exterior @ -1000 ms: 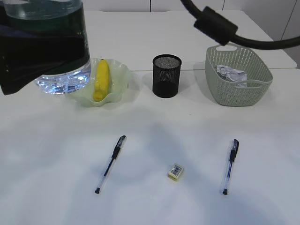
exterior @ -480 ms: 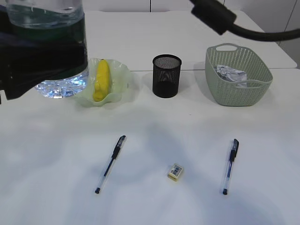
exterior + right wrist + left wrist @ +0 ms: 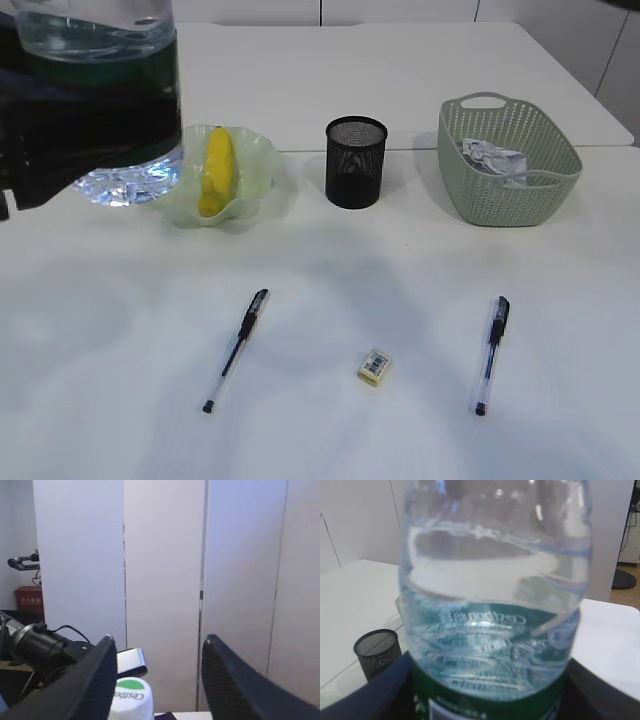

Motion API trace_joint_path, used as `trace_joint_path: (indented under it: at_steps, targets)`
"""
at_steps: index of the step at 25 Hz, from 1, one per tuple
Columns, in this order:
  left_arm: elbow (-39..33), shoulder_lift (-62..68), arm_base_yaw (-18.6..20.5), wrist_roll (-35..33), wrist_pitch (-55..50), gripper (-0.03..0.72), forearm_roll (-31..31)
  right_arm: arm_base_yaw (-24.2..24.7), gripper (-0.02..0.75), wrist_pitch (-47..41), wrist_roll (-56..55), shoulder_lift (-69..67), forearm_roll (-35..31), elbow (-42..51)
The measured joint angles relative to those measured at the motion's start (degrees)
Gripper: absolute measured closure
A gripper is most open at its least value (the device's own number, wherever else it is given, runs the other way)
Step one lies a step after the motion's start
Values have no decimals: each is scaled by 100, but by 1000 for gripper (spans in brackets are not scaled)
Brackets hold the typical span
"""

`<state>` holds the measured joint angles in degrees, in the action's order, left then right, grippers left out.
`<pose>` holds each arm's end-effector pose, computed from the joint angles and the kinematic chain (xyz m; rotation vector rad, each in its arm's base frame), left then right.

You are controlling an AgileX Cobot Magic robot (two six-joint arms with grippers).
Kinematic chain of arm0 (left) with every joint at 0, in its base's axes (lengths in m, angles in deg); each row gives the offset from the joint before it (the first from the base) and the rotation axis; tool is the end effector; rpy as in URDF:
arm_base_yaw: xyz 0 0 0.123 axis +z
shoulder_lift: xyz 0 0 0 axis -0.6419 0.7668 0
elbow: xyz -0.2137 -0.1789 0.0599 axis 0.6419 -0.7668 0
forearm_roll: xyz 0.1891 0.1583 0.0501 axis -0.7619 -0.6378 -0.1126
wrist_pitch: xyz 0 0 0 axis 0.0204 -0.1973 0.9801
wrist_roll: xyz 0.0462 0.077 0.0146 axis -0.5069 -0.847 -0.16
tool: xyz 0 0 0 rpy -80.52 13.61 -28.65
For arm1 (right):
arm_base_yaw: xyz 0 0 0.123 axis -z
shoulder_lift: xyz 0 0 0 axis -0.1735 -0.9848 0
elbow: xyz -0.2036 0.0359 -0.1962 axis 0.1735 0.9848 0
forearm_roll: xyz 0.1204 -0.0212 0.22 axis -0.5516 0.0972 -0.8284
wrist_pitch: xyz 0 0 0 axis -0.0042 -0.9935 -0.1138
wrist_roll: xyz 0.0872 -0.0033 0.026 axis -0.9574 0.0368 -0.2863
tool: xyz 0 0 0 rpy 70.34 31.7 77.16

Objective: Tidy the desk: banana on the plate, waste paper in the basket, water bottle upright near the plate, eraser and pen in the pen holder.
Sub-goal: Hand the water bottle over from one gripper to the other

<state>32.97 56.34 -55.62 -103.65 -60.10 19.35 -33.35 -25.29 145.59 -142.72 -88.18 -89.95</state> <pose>0.1866 -0.1135 0.3262 0.8448 1.5134 -0.7034 0.2728 0.2065 0.4564 -1.0901 1.0361 1.2081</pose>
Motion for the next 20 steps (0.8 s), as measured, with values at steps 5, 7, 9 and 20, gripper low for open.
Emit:
trace_joint_path:
  at_steps: [5,7,9,20]
  targets:
    - [0,0,0,-69,295,225,0,446,331,246,-665,422,924,0]
    - [0,0,0,-75,432,225,0,504,330,499,-909,599,1402,0]
    - [0,0,0,-83,570,225,0,507,331,691,-1175,757,1921,0]
    - [0,250,0,-278,1156,225,32,507,330,722,-2074,998,3303,0]
